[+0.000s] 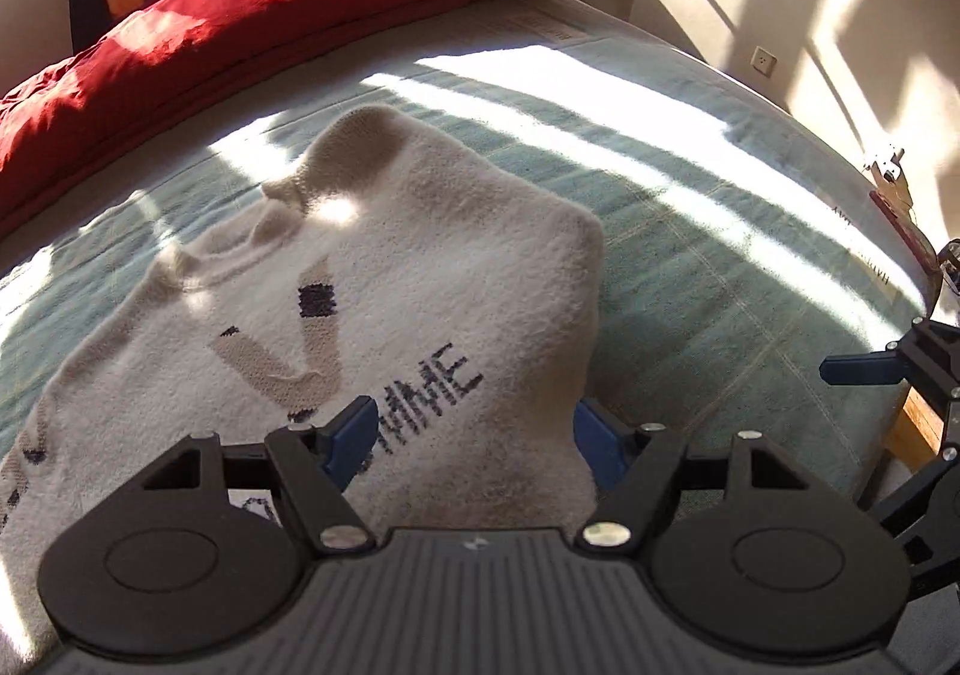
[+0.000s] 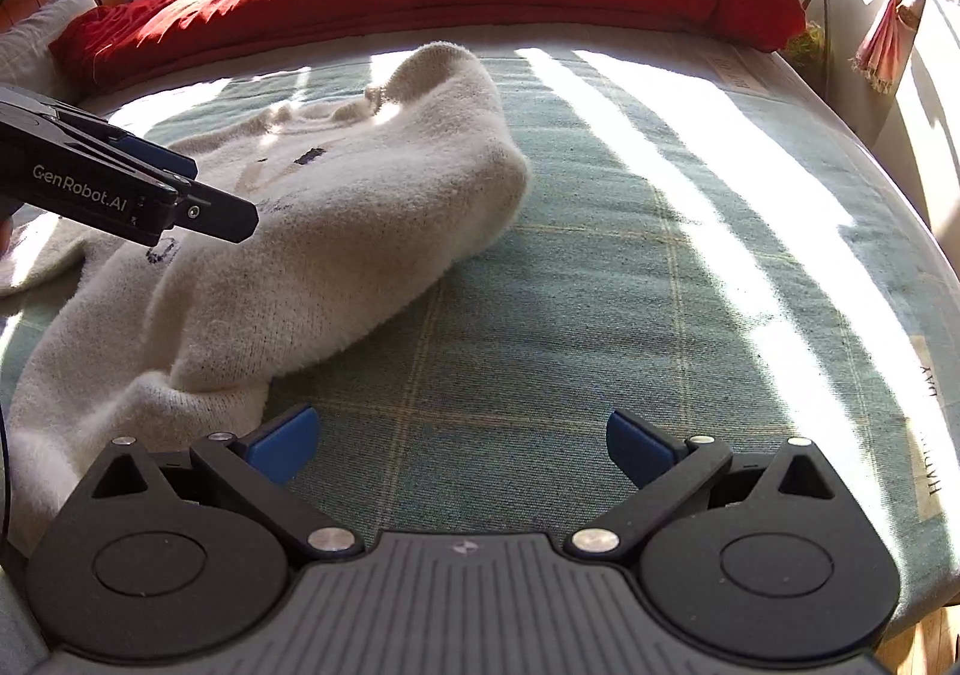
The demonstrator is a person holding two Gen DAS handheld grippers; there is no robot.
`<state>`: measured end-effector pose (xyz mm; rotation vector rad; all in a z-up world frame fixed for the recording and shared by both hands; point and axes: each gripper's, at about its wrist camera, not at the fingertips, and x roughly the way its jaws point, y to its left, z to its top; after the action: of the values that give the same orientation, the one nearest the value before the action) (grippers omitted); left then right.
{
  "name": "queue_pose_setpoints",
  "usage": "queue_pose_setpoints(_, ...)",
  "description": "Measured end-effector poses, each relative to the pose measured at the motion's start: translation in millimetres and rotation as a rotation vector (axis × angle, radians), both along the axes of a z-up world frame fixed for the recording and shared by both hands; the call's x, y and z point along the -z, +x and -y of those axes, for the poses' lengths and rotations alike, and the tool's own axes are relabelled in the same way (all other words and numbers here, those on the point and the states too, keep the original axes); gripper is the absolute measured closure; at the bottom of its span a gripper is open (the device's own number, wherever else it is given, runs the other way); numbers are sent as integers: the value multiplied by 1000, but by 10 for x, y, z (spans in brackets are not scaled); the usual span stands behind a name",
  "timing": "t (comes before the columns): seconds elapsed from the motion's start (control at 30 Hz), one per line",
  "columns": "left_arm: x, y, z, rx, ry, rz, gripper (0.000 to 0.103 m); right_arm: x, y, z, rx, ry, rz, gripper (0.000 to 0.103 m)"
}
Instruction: Fold clothes
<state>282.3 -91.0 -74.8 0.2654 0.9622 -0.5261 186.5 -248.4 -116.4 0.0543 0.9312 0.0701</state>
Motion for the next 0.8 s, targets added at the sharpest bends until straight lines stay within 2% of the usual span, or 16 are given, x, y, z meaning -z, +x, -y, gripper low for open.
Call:
queue_pose_setpoints(0.1, 50, 50, 318, 35, -24, -47, 30, 16, -28, 105, -10, 61, 14, 0)
queue_pose_setpoints(0.27, 202, 116, 802, 73, -9, -87, 31, 104, 36, 264, -38, 148, 33, 0)
queue_pose_setpoints(0.37, 328, 241, 967, 78, -97, -208, 31, 159, 95, 324, -45, 210, 38, 0)
queue_pose_setpoints(0.43, 408, 278, 1026, 96, -130, -252, 30, 196, 128, 353, -41, 234, 35, 0)
queue_pose_setpoints(0.5, 533, 336, 1083, 80, -81, -267, 30, 246, 142, 391, -32, 255, 30, 0)
queue_pose_setpoints(0.57, 644, 397, 1081, 48, -35, -266, 30, 281, 146, 431, -21, 272, 25, 0)
queue_pose_setpoints(0.67, 679, 425, 995, 39, -30, -239, 36, 310, 143, 495, -6, 291, 24, 0)
queue_pose_setpoints(0.7, 656, 407, 987, 47, -4, -211, 39, 314, 141, 518, -1, 295, 25, 0)
queue_pose_setpoints(0.77, 617, 371, 961, 62, 65, -146, 55, 319, 142, 564, 11, 304, 27, 0)
queue_pose_setpoints(0.8, 598, 359, 933, 63, 99, -116, 58, 320, 144, 586, 18, 309, 28, 0)
